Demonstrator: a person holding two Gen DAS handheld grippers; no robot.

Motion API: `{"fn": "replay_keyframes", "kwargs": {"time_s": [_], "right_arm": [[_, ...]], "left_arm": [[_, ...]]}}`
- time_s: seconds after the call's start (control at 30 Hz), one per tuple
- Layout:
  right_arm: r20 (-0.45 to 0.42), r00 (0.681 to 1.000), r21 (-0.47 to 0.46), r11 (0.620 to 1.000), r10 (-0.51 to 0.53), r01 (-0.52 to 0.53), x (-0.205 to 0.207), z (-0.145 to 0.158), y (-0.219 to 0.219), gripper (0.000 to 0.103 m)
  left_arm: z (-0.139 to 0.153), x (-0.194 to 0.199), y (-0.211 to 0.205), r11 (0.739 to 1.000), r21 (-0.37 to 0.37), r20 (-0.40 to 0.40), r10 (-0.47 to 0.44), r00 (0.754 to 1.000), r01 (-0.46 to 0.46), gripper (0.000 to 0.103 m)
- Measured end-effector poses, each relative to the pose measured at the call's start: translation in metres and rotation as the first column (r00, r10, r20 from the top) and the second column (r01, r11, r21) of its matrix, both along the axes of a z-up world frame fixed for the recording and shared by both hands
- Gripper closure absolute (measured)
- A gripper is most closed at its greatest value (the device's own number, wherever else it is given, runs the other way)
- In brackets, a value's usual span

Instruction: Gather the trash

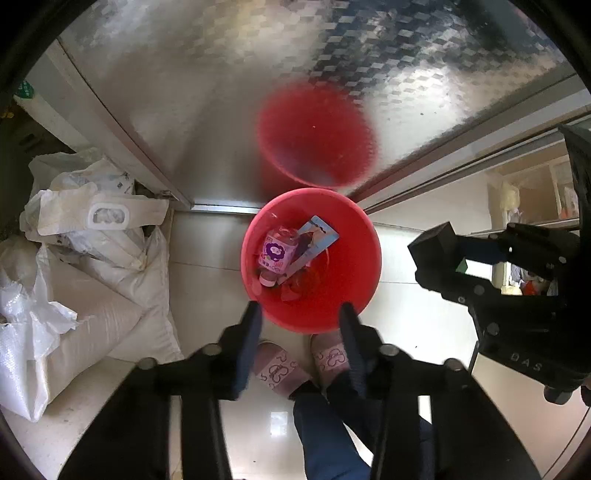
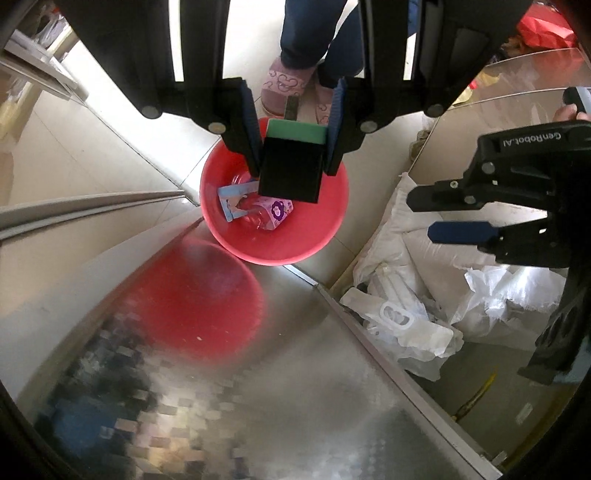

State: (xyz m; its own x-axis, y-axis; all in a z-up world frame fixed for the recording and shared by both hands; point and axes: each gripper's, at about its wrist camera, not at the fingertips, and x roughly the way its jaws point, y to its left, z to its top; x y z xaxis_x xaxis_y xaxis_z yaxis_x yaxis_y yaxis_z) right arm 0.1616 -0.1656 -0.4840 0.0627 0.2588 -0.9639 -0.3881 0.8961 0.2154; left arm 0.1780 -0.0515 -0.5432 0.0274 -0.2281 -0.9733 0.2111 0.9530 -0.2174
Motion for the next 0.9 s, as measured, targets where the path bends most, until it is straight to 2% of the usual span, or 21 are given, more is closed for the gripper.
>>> {"fn": "replay_keyframes", "kwargs": {"time_s": [0.1, 0.13, 0.17, 0.2, 0.27, 0.43, 0.5, 0.57, 0.73, 0.9], "right_arm": [[0.001, 1.0, -0.007, 1.0, 0.006, -0.006, -0.001, 0.001, 0.001, 0.07], [0.009, 1.0, -0.014, 1.0, 0.01, -0.01, -0.002, 0.002, 0.002, 0.06], [0.022, 1.0, -0.024, 1.0, 0.008, -0.008, -0.002, 0.004, 0.001, 0.055], [0.031, 1.0, -0.021, 1.0, 0.003, -0.002, -0.002, 0.005, 0.001, 0.053], [0.028, 1.0, -0.016, 1.0, 0.001, 0.0, -0.002, 0.008, 0.0, 0.053], [0.055, 0.998, -0.034, 0.999, 0.024, -0.022, -0.006, 0.02, 0.003, 0.037], [0.05, 0.999, -0.023, 1.0, 0.018, -0.017, -0.007, 0.027, 0.002, 0.032], [0.05, 0.999, -0.025, 1.0, 0.014, -0.013, -0.009, 0.035, 0.003, 0.029], [0.062, 0.998, -0.039, 0.999, 0.002, 0.0, -0.014, 0.069, 0.005, 0.019], [0.065, 0.997, -0.045, 0.998, -0.032, 0.035, -0.019, 0.117, 0.003, 0.019]], "left_arm": [[-0.002, 0.001, 0.002, 1.0, -0.007, -0.009, 0.003, 1.0, -0.003, 0.059], [-0.002, 0.0, 0.002, 1.0, -0.008, -0.012, 0.003, 1.0, -0.003, 0.059], [-0.001, 0.0, 0.002, 1.0, -0.008, -0.012, 0.003, 1.0, -0.003, 0.057], [0.0, -0.001, 0.003, 1.0, -0.01, -0.011, 0.004, 1.0, -0.004, 0.047], [0.003, -0.002, 0.006, 1.0, -0.026, -0.015, 0.017, 1.0, -0.018, 0.039], [0.016, -0.004, 0.01, 0.999, -0.018, -0.018, 0.04, 0.999, -0.04, 0.039], [0.026, -0.007, 0.008, 0.999, -0.009, -0.009, 0.031, 0.999, -0.031, 0.024], [0.038, -0.01, 0.006, 1.0, 0.0, 0.014, 0.021, 1.0, -0.021, 0.023], [0.077, -0.02, 0.006, 1.0, 0.001, 0.011, 0.023, 1.0, -0.023, 0.023], [0.137, -0.036, 0.01, 0.999, 0.004, 0.036, 0.038, 0.999, -0.038, 0.023]]}}
